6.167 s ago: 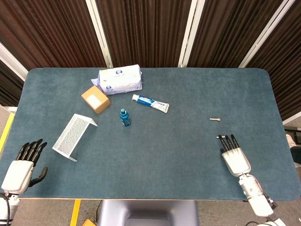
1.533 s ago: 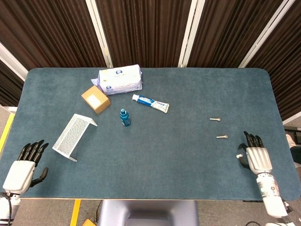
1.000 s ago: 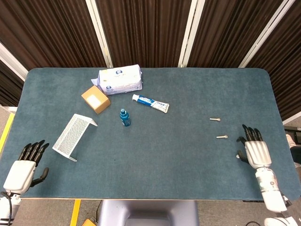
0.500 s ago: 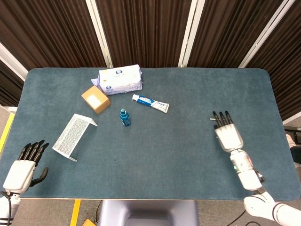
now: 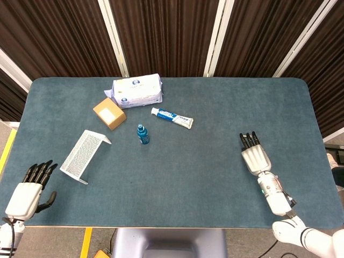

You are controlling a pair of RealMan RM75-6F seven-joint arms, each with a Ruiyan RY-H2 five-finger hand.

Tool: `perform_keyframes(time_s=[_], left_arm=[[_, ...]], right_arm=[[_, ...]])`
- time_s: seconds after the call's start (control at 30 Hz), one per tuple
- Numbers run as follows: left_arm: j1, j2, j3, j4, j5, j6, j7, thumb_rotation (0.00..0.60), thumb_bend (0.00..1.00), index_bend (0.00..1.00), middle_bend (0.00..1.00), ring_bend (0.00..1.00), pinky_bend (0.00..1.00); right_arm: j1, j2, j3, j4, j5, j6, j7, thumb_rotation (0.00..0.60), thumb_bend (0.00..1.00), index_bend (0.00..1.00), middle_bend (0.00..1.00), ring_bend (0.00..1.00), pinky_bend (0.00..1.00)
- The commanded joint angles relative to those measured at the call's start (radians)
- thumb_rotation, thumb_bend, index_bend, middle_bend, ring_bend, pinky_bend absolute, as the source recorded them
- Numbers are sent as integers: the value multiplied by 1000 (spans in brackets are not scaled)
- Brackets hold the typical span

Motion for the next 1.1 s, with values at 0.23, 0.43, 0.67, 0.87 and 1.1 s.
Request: perform_keyframes(time_s=[0.23, 0.43, 0.67, 0.87, 1.1], left_arm=[[-1, 2, 1, 1, -1, -3, -5, 600, 456, 0, 0, 0, 36], [-2, 1, 1, 3, -3, -6, -6, 600, 457, 0, 0, 0, 36], [-4, 0, 1, 5, -7, -10, -5, 600, 457, 0, 0, 0, 36], [-5, -1, 1, 5, -10, -15, -5, 600, 456, 0, 0, 0, 36], [-9, -2, 2, 7, -12, -22, -5, 600, 456, 0, 0, 0, 36]], right_arm=[[14, -34, -7, 51, 9, -14, -4, 600, 464, 573, 31, 0, 84], [20, -49, -7, 73, 20, -24, -4, 600, 464, 580, 32, 0, 85], [23, -63, -7, 94, 29, -27, -5, 600, 464, 584, 31, 0, 90], [27, -71, -6, 107, 37, -34, -2, 600, 463, 589, 31, 0, 92], [30, -75, -8, 110, 33, -32, 9, 600, 464, 607, 31, 0, 99]])
